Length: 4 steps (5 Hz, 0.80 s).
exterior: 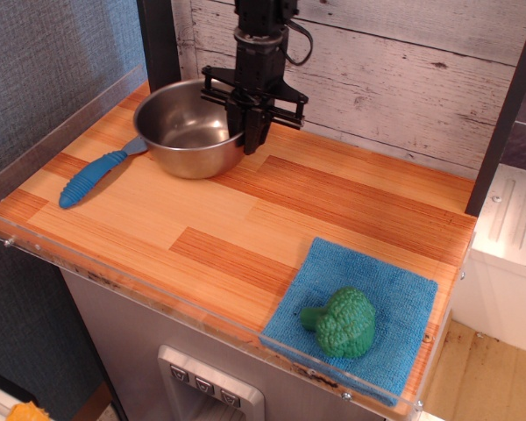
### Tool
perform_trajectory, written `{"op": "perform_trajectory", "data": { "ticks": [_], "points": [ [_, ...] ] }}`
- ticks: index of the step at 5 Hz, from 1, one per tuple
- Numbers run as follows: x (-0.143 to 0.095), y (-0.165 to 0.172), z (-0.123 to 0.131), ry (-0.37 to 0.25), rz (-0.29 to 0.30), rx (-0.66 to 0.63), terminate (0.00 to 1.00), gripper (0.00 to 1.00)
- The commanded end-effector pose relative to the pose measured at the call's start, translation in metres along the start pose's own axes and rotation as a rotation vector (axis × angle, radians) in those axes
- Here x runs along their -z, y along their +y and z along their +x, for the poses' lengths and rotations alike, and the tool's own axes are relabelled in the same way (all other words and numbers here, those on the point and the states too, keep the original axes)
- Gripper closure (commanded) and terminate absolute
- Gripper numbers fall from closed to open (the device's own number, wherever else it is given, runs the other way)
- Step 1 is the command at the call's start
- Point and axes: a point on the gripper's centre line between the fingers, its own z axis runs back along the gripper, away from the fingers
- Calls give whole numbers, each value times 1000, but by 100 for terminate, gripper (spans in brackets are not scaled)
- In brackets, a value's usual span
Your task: Moves the pot to the top above the blue cloth.
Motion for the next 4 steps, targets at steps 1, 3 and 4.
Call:
{"op": "perform_trajectory", "data": {
  "ticks": [1, 3, 4],
  "points": [
    [-96, -24, -32, -185, -21, 35, 0, 100],
    [-97, -96, -41, -186, -94, 176, 0, 100],
    [-86, -132, -33, -170, -90, 223, 0, 100]
  ]
}}
